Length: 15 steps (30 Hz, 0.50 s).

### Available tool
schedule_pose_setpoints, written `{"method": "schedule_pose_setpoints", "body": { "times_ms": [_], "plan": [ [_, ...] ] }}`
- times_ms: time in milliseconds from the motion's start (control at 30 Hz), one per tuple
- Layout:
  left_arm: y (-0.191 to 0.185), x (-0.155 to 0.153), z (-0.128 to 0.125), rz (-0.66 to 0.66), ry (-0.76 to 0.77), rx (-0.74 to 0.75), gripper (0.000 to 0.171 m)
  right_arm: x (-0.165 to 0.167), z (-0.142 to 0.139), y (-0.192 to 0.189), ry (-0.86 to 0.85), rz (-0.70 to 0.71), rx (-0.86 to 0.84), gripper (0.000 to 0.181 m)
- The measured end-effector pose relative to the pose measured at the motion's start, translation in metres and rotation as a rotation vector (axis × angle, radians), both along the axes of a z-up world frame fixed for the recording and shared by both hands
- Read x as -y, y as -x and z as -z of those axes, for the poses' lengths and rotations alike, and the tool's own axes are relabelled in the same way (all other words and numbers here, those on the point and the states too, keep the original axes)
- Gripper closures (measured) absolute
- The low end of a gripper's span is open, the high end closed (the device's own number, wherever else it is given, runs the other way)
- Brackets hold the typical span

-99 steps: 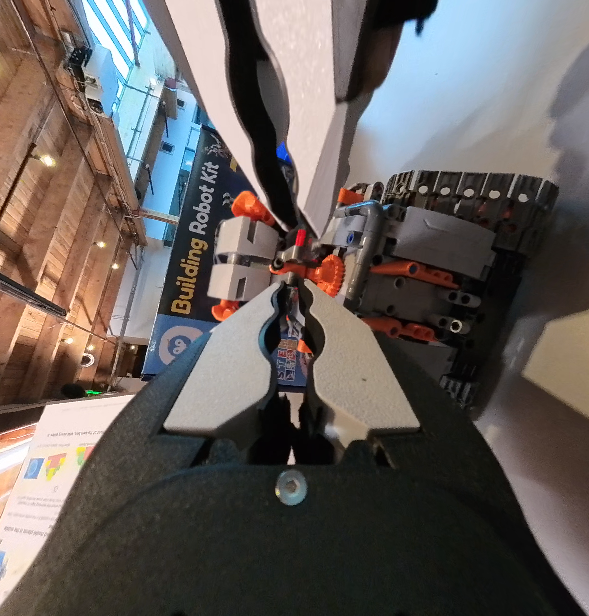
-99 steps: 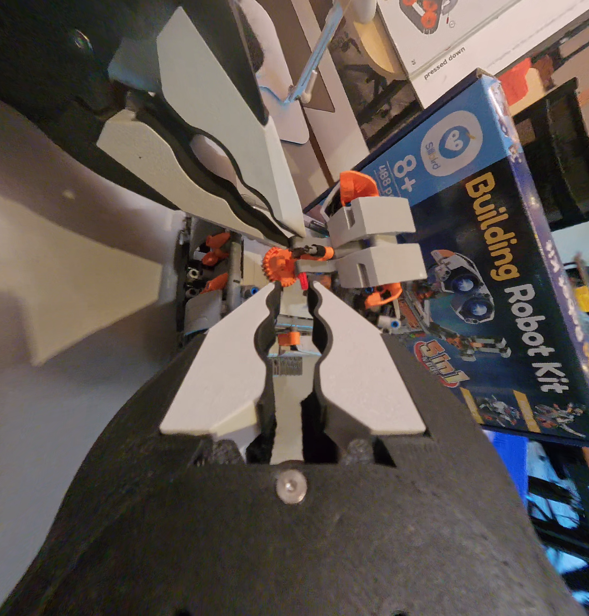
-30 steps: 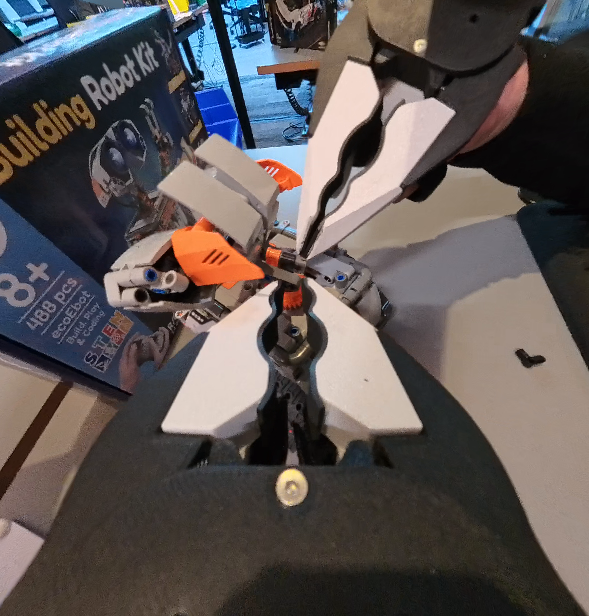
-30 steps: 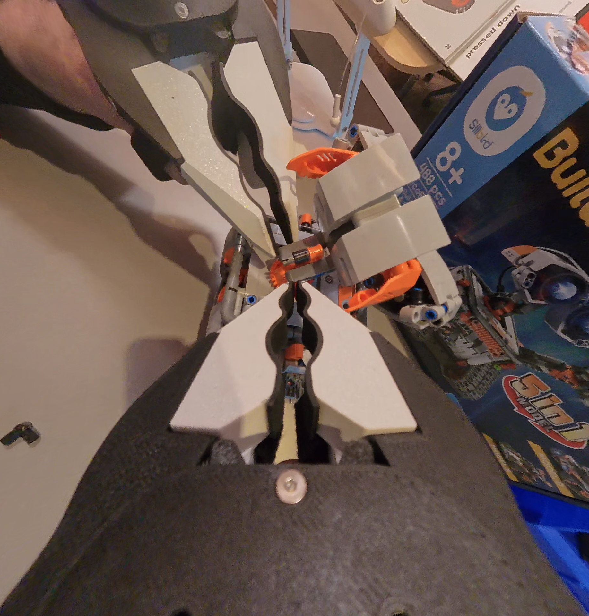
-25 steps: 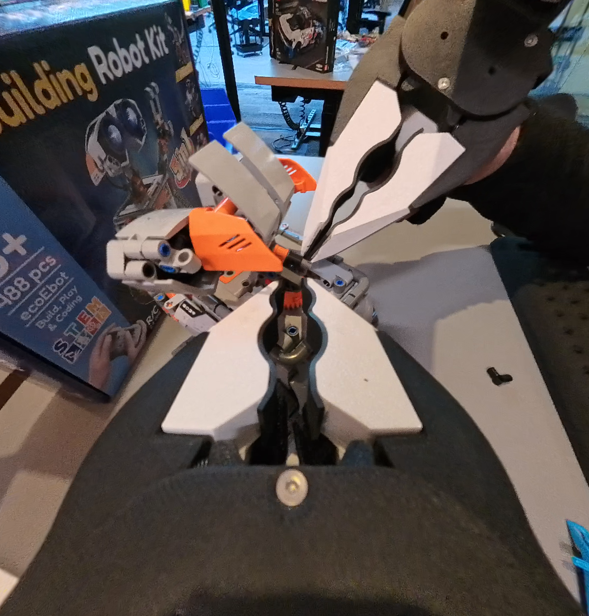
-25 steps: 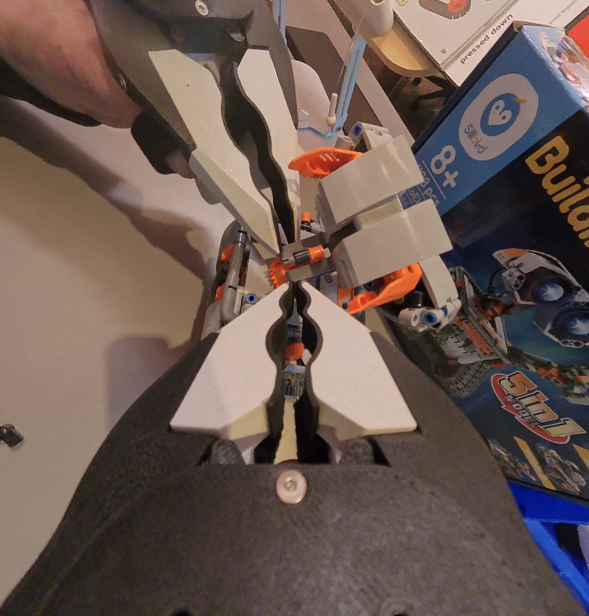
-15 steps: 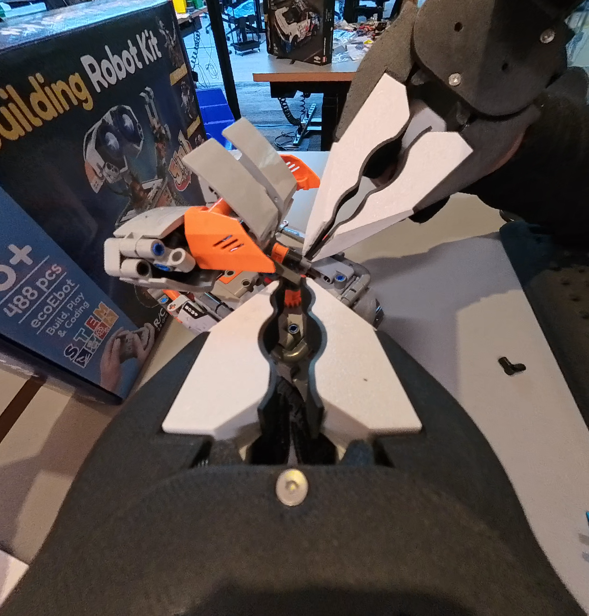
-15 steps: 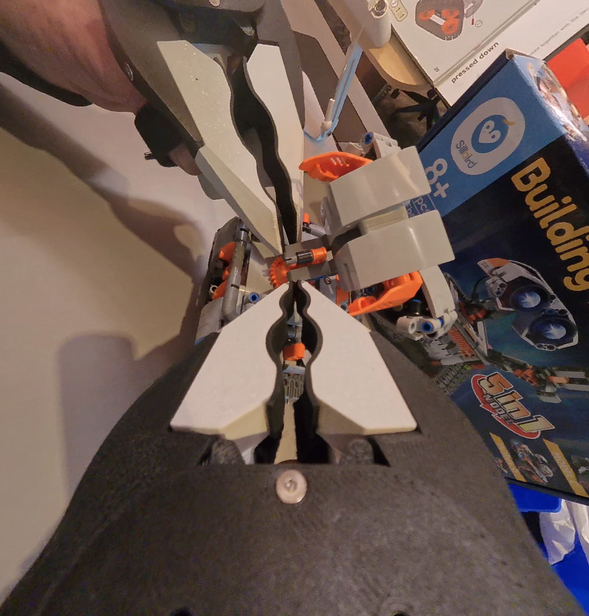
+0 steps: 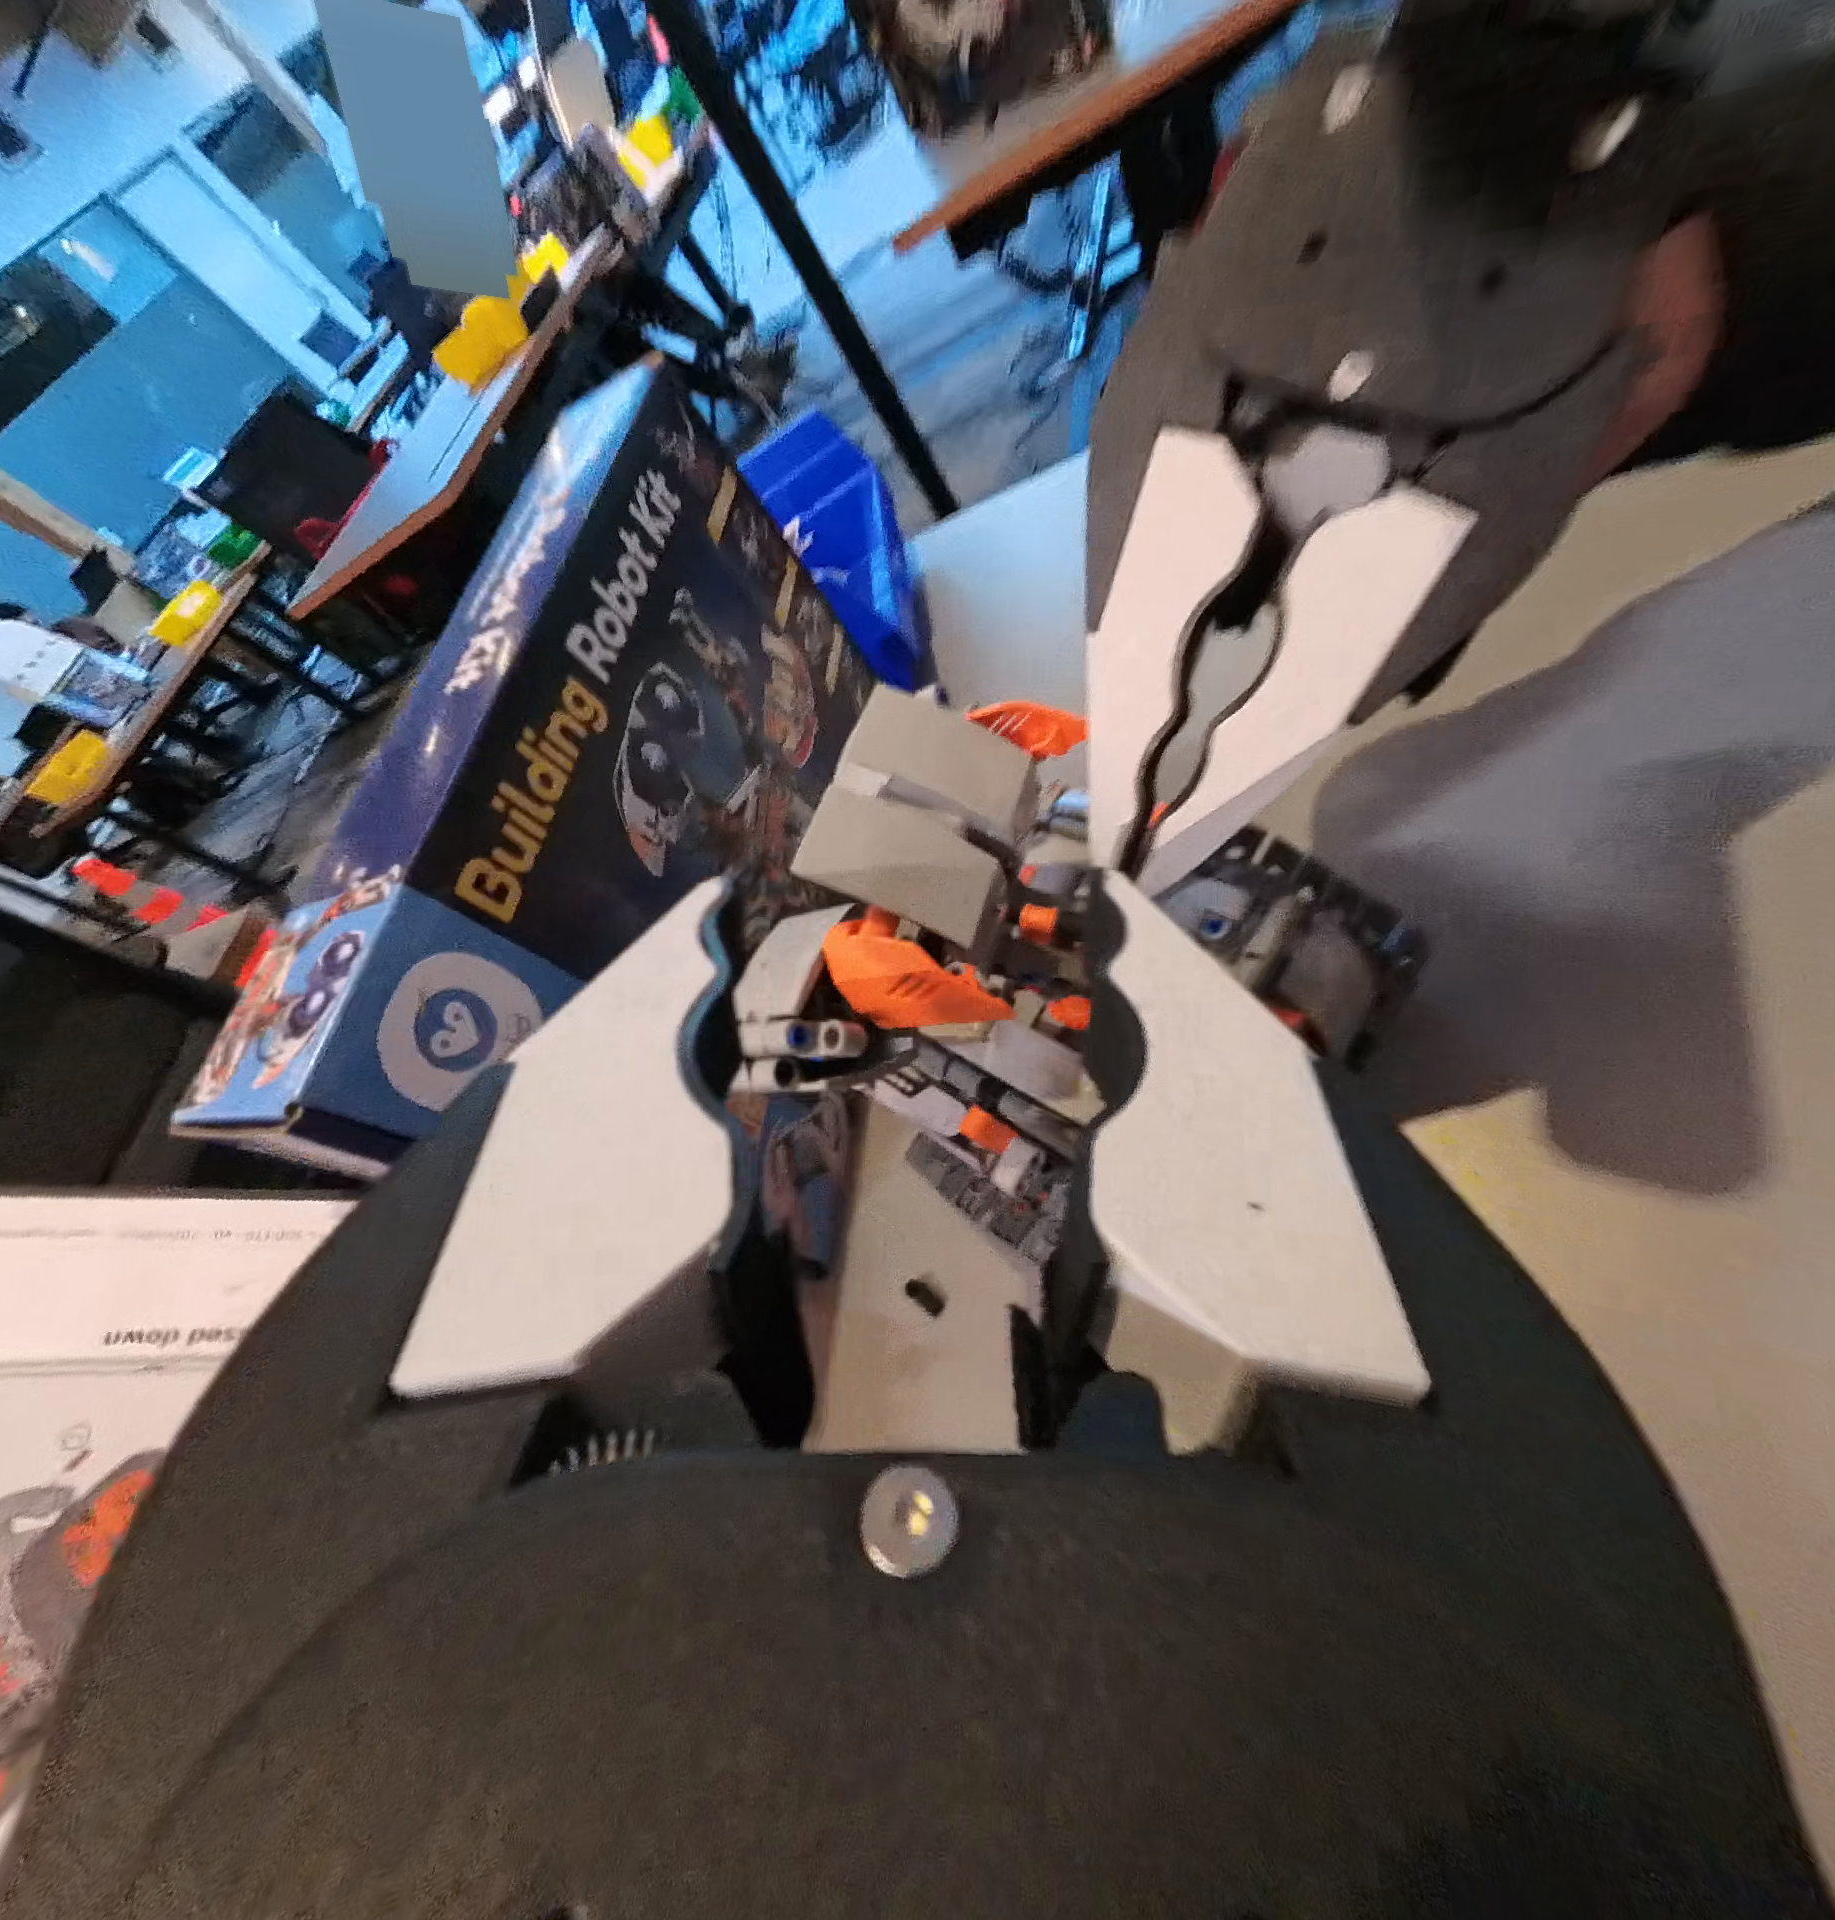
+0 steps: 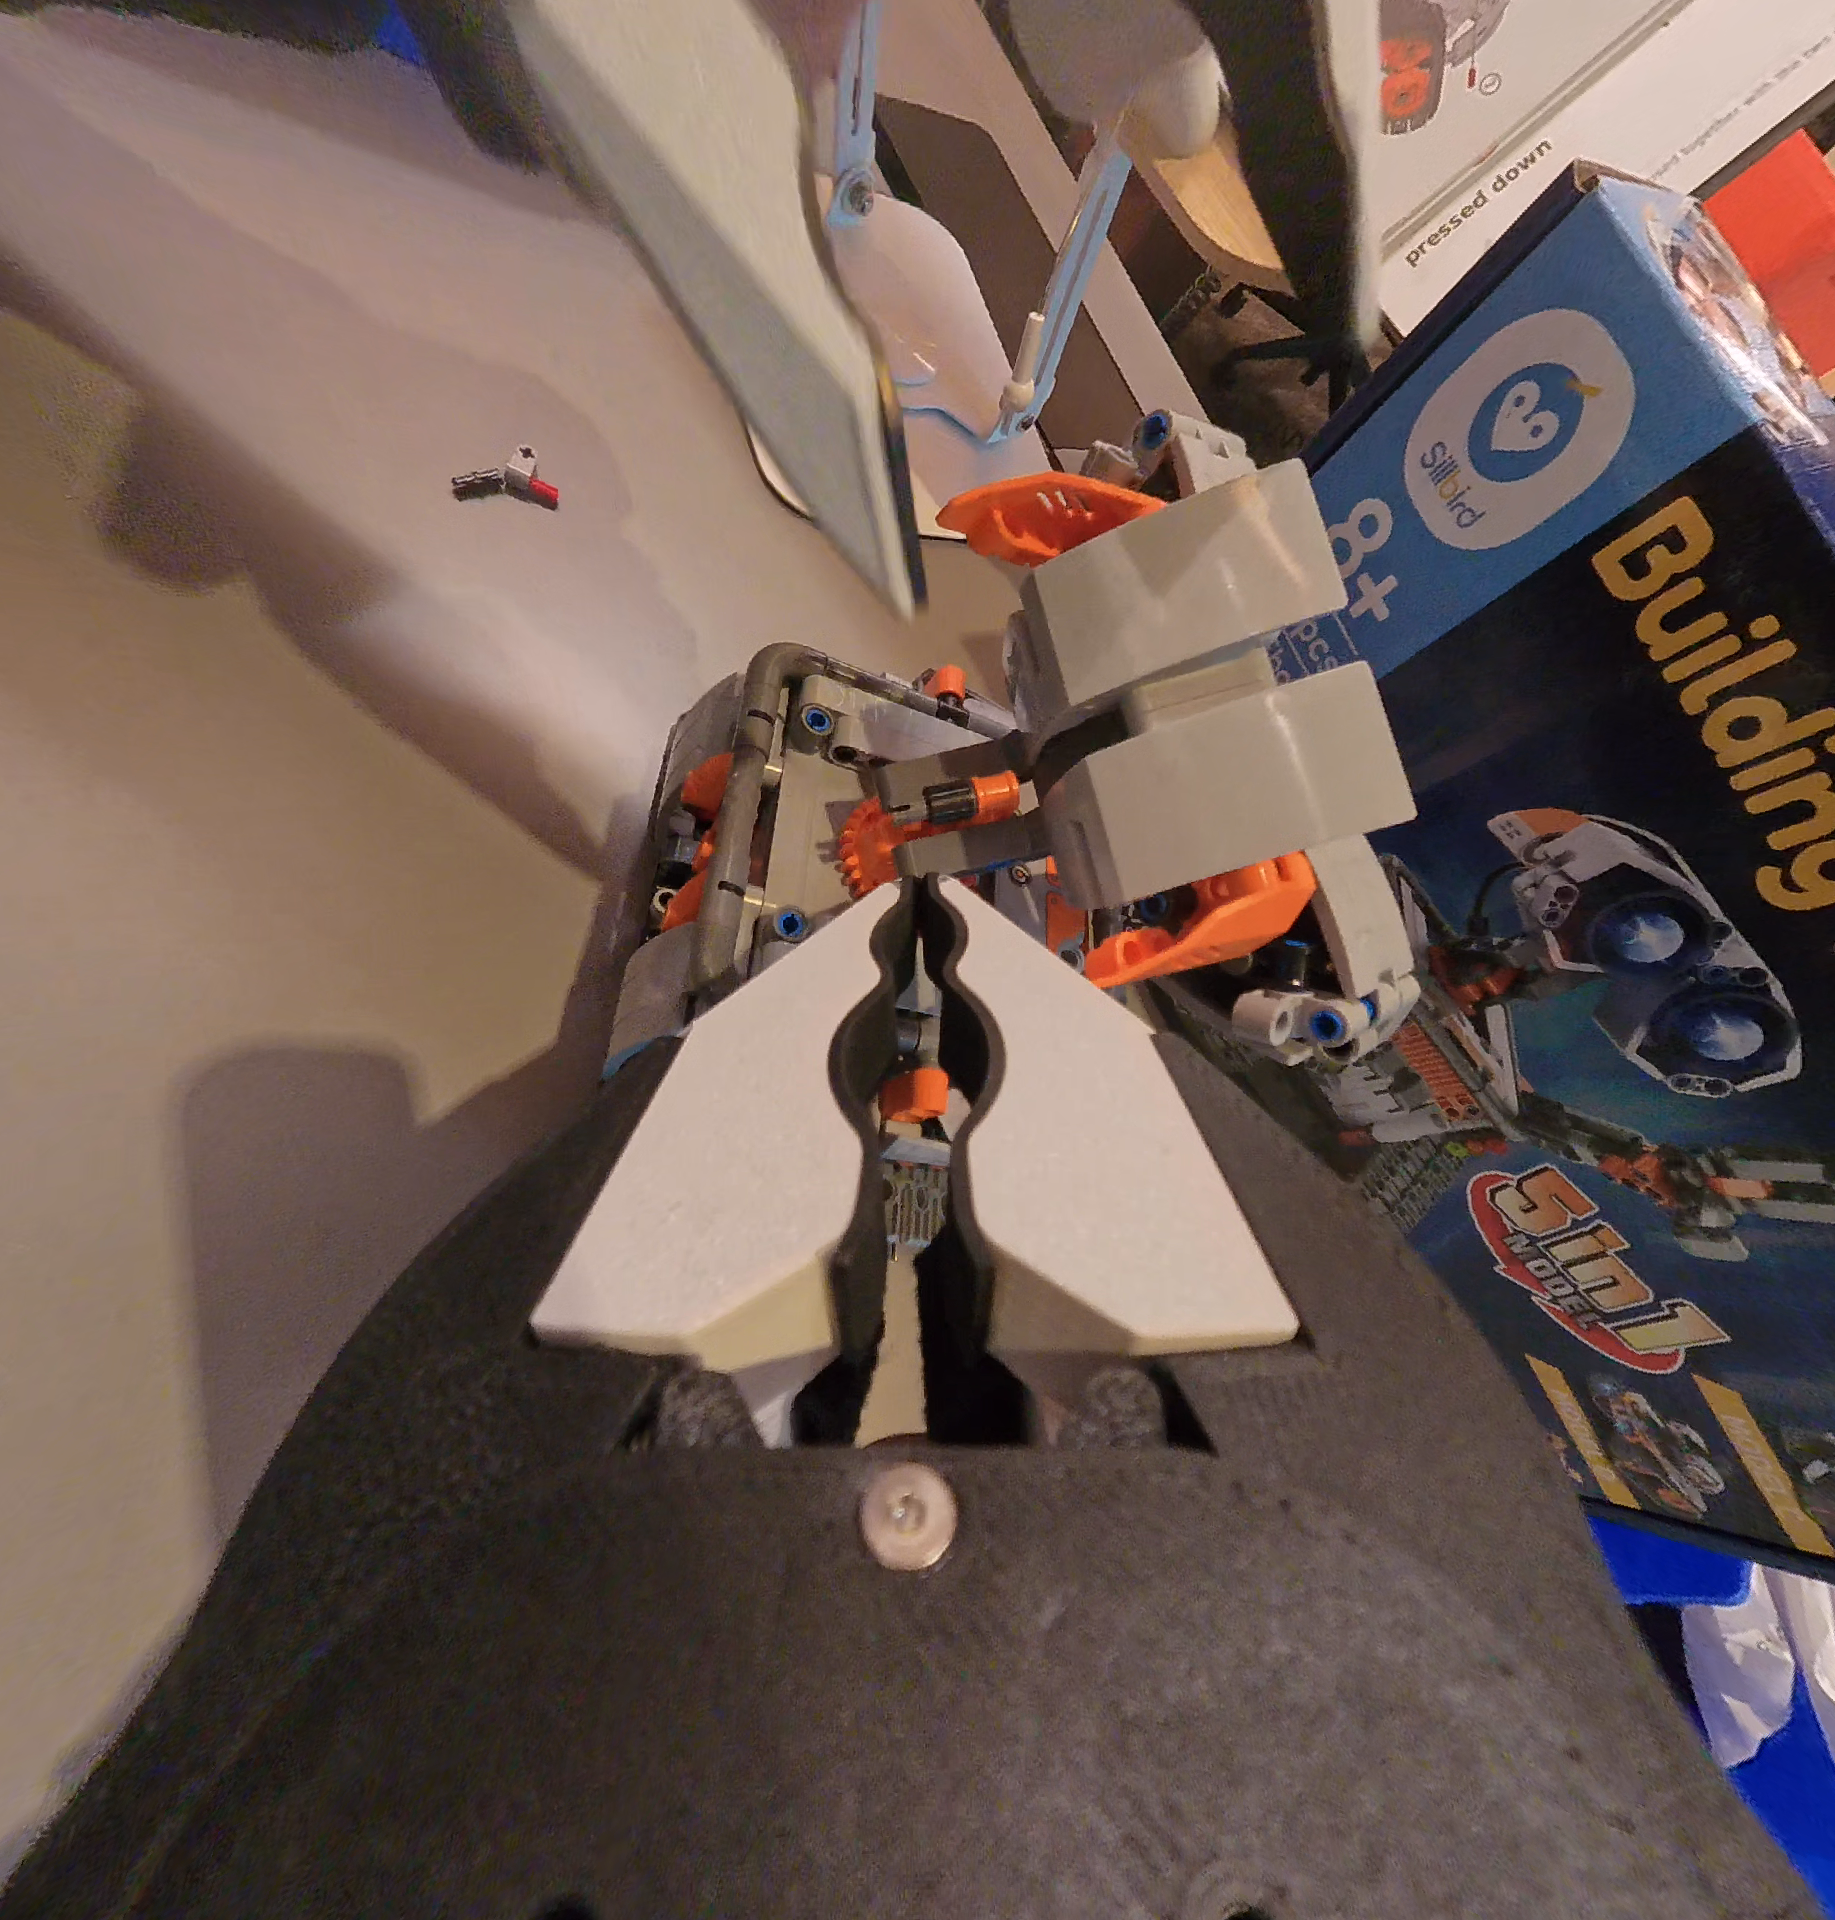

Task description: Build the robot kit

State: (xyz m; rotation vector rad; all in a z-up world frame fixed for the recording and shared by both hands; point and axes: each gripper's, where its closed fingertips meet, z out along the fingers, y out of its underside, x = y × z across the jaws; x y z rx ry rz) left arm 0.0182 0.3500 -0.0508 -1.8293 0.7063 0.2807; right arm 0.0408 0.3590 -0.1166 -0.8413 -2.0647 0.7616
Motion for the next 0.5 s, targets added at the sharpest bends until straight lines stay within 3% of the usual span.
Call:
{"method": "schedule_pose_setpoints", "body": {
  "times_ms": [33,233,500],
  "plan": [
    [0.001,-0.008,0.007,-0.007,0.024,-0.026,0.103,0.000,0.000,0.000,0.000,0.000,0.000,0.181],
    [0.005,-0.026,0.020,0.025,0.080,-0.014,0.121,0.000,0.000,0.000,0.004,-0.009,-0.002,0.181],
    [0.002,-0.015,0.018,0.049,-0.077,-0.130,0.126,0.000,0.001,-0.001,-0.007,-0.003,0.002,0.181]
  ]
}}
